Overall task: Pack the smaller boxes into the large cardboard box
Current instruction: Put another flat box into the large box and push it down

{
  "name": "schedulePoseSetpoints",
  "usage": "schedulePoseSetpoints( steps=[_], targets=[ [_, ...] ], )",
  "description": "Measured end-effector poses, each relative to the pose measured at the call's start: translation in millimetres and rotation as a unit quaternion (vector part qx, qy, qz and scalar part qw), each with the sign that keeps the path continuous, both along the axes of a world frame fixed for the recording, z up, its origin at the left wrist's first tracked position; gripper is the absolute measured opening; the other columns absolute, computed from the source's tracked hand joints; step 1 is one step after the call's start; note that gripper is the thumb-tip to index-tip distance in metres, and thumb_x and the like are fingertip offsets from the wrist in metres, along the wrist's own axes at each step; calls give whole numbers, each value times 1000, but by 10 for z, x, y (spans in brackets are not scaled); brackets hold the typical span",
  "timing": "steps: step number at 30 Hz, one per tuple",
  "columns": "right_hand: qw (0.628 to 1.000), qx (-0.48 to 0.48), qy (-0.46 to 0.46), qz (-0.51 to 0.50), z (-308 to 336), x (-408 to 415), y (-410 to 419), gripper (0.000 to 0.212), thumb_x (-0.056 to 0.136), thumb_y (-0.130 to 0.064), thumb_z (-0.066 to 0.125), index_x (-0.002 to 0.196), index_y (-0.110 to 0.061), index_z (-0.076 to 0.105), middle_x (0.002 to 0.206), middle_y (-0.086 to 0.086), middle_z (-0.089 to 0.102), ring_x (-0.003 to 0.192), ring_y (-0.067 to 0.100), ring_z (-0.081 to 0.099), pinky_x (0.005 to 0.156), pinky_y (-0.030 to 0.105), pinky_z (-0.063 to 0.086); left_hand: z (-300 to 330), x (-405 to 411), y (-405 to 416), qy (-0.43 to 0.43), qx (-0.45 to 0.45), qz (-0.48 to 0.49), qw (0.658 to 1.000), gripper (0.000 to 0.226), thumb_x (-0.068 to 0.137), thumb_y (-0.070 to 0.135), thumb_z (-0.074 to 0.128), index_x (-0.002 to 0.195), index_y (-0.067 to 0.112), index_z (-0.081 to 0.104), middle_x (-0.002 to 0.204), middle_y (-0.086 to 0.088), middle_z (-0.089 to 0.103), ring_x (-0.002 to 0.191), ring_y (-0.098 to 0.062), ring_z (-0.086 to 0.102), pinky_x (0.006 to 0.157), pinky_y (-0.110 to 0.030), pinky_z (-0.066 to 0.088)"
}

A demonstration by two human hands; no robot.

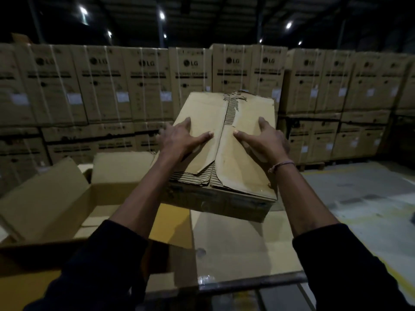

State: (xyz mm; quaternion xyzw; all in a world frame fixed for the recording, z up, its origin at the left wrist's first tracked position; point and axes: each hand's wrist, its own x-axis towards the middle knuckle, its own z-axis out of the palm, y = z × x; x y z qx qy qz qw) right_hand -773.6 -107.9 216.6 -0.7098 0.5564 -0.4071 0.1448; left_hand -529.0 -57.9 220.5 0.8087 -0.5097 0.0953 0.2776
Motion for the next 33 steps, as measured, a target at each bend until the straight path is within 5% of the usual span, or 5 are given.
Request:
schedulePoseSetpoints(
  steps=[6,12,18,22,33],
  targets=[
    [998,-50,-20,17,450,863,205,107,72,-88,64,159,-34,33,142,15,55,129,38,53,100,49,50,461,834,377,-9,-46,-5,999,109,66,102,41,156,39,33,152,-30,38,140,-50,37,107,-61,35],
    [997,-73,-16,25,710,1817,397,110,71,-90,62,161,-36,29,141,13,53,125,35,52,79,37,38,732,1717,772,-16,-65,-1,998,108,72,97,44,160,36,28,157,-28,34,143,-48,33,112,-60,34],
    [994,-62,-34,85,814,2773,540,114,70,-88,66,163,-34,27,147,14,48,130,35,49,103,48,48,775,2674,999,-29,-78,32,996,111,70,100,41,160,37,29,153,-25,41,139,-46,37,105,-57,38],
    [993,-68,-6,92,820,3335,533,110,73,-87,64,163,-35,27,144,17,46,127,35,47,96,41,46,723,3245,1024,-3,-86,54,995,112,66,102,43,158,40,30,154,-27,34,136,-51,38,104,-59,38],
    [988,22,23,151,195,4704,-62,110,72,-87,65,163,-36,29,152,19,46,137,40,46,106,50,48,80,4359,769,36,-5,117,992,108,72,96,47,160,36,30,158,-28,30,142,-51,33,110,-59,34]
  ],
)
